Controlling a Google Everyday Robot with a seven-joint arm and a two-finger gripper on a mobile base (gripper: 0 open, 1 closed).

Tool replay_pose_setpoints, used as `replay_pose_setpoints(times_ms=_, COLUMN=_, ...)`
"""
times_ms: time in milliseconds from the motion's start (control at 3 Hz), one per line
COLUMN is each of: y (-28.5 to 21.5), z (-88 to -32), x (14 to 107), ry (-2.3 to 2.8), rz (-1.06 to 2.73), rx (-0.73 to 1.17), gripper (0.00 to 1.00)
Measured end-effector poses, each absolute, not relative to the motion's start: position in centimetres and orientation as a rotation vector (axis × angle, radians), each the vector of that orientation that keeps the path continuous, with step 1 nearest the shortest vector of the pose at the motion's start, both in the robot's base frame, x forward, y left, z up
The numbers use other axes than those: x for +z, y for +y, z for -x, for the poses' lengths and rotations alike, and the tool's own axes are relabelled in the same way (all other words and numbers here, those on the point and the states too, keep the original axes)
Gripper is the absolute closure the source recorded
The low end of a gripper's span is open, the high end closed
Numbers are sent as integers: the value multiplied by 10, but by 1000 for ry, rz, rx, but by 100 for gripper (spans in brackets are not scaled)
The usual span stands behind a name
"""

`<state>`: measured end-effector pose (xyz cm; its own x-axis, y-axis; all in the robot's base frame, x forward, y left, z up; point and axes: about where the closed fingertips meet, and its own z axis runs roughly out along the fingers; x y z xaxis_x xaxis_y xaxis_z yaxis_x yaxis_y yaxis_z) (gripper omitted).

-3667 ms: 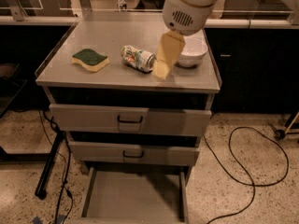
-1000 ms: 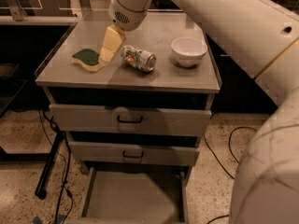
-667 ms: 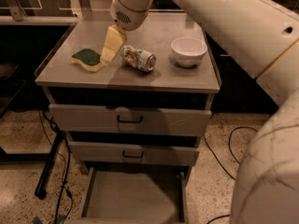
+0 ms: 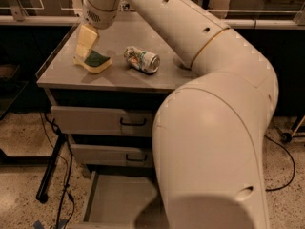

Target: Place sponge into bottom drawer

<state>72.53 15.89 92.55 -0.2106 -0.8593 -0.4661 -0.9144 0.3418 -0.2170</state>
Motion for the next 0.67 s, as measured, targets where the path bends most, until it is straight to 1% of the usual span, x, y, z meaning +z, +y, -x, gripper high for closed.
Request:
replay_pose_setpoints(times_ms=333, y=159, z=-726, x=927, ry=2099, rz=1543, rx=143, gripper=0)
replay_pose_setpoints(times_ms=667, y=167, z=-734, x=908, ry=2136, rz=1561, rx=172, gripper=0)
